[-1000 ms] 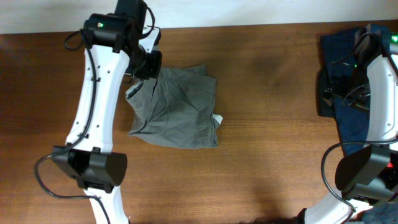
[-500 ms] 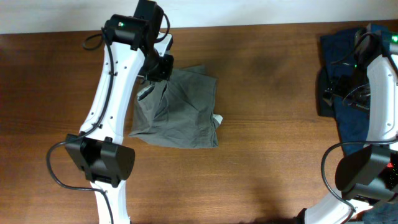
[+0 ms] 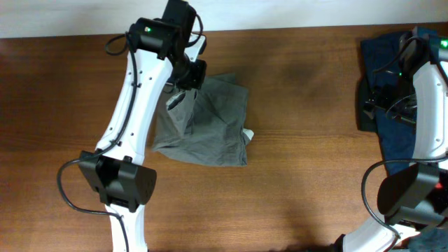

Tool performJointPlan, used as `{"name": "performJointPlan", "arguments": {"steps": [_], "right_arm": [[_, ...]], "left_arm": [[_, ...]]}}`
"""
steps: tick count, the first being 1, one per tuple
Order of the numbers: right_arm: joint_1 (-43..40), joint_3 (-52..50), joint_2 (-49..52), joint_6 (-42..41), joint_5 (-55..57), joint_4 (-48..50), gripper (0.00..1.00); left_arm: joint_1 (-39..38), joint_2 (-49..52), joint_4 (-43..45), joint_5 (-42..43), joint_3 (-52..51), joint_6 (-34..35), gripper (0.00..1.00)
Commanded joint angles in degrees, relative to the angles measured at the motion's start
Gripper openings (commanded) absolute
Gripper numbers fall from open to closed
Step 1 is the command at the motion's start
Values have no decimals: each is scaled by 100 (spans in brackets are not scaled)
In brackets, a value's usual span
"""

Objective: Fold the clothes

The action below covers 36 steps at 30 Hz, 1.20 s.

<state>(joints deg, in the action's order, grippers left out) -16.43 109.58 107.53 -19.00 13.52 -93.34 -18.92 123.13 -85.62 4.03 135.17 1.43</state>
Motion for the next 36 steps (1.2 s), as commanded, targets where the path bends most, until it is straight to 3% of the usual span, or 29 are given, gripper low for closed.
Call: {"name": "performJointPlan", "arguments": {"steps": [1, 5, 23, 29, 36], "right_arm": [[-15, -9, -2, 13, 111, -2, 99], [-15, -9, -2, 13, 111, -4, 99], [-15, -9, -2, 13, 111, -4, 99], [-15, -9, -2, 13, 111, -4, 99], [-15, -9, -2, 13, 111, -2, 99]], "left_arm": [[-22, -24, 31, 111, 63, 74, 1], [-35, -22, 37, 111, 63, 76, 7], [-205, -22, -9, 564, 63, 74, 7], [-299, -22, -4, 564, 63, 74, 29], [-372, -22, 33, 564, 63, 74, 33]]}}
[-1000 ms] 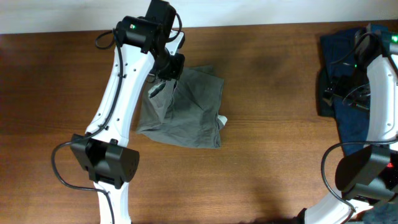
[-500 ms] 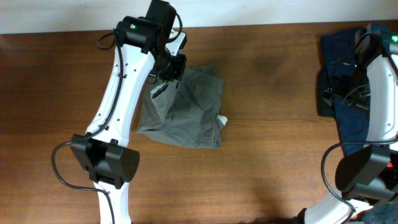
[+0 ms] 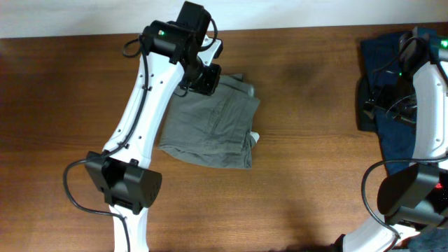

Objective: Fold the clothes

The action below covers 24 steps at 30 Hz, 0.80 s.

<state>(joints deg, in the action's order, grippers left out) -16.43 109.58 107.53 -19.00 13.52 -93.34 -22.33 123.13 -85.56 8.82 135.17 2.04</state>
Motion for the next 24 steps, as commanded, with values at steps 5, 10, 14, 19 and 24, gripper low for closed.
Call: {"name": "performJointPlan", "arguments": {"steps": [5, 10, 14, 19, 24], "right_arm": [[-15, -9, -2, 13, 111, -4, 99], [-15, -9, -2, 13, 111, -4, 99], [-15, -9, -2, 13, 111, -4, 99], [-13, -9, -2, 13, 111, -4, 99], [-15, -9, -2, 13, 111, -4, 99]], "left_arm": [[-26, -24, 28, 79, 63, 4, 33], [35, -24, 31, -166, 63, -33, 47], [164, -22, 24, -247, 63, -33, 80], [319, -7, -33, -295, 61, -37, 99], [501, 151, -20, -413, 61, -33, 99]]}}
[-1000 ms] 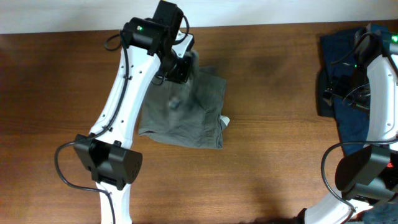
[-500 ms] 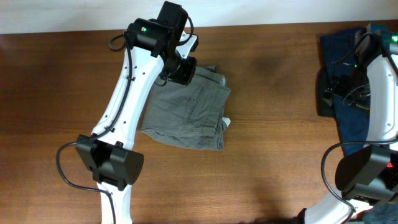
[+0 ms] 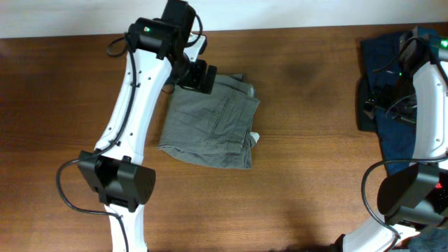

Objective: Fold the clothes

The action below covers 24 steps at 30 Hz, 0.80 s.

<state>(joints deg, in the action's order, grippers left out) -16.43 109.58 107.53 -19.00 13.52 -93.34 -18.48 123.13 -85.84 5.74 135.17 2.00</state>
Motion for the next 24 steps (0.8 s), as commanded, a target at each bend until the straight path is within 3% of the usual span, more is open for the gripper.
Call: {"name": "performJointPlan", "arguments": {"steps": [1, 2, 3, 4, 5, 7, 10, 24], "right_arm": [[-15, -9, -2, 13, 111, -4, 99], [-15, -9, -2, 13, 111, -4, 99], [-15, -9, -2, 13, 111, -4, 99], [-13, -9, 0, 13, 111, -4, 99], [-15, -9, -2, 13, 111, -4, 99], [-15, -9, -2, 13, 111, -4, 99], [-15, -9, -2, 13, 111, -4, 99], [-15, -9, -2, 13, 111, -2, 99]], "left_arm": [[131, 190, 11, -105, 61, -31, 99], [140, 269, 20, -105, 61, -31, 98], [140, 343, 31, -105, 61, -31, 89], [140, 428, 33, -103, 61, -59, 74], [136, 503, 33, -101, 61, -107, 65], [111, 710, 33, -96, 61, -157, 32], [101, 1047, 33, -81, 61, -153, 2], [101, 2131, 409, -59, 61, -155, 0]]}}
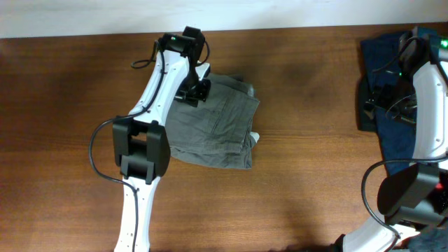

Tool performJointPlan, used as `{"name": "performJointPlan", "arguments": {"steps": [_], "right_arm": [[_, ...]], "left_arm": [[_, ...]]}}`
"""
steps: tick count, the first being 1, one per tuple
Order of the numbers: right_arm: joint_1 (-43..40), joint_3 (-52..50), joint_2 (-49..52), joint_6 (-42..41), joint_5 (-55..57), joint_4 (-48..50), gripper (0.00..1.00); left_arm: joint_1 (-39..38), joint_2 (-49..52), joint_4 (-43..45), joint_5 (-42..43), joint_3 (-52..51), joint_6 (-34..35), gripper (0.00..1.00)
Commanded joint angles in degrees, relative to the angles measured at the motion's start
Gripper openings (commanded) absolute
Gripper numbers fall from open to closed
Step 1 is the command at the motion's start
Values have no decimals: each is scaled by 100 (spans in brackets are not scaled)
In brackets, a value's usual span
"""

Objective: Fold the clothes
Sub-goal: 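Grasp the top edge of the folded grey trousers with the left gripper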

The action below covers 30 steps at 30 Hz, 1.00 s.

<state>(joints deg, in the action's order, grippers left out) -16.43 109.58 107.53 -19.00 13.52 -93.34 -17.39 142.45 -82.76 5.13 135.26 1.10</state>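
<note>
A grey garment (215, 126) lies folded into a rough rectangle left of the table's middle, with a small white tag (255, 137) sticking out at its right edge. My left gripper (195, 92) sits low over the garment's upper left corner; its fingers are too dark to tell whether they are open. The left arm (162, 77) runs back from there to its elbow block (140, 150). At the far right my right gripper (373, 103) hangs over a heap of dark blue clothes (392, 63), its jaws hidden.
The brown wooden table (315, 182) stretches between the two arms. A white wall band runs along the far edge. The right arm's base (409, 196) stands at the lower right, and cables trail beside both arms.
The left arm's elbow has swung right and now sits by the garment's lower left edge. The gripper stays at the upper left corner, slightly lower. The garment and the right arm are unchanged.
At first my left gripper held a flap of the grey garment up at its top left. Then the flap lay spread rightward, the garment flatter and wider. The gripper then stood at the upper left corner, where it still is; the right arm never moved.
</note>
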Motion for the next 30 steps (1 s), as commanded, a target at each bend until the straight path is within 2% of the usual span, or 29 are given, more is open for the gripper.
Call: {"name": "performJointPlan", "arguments": {"steps": [1, 20, 30], "right_arm": [[-15, -9, -2, 13, 111, -4, 99], [-15, -9, -2, 13, 111, -4, 99], [-15, -9, -2, 13, 111, -4, 99]], "left_arm": [[-9, 219, 136, 2, 52, -66, 1], [37, 1069, 461, -7, 52, -63, 1], [756, 1246, 890, -63, 52, 378, 1]]}}
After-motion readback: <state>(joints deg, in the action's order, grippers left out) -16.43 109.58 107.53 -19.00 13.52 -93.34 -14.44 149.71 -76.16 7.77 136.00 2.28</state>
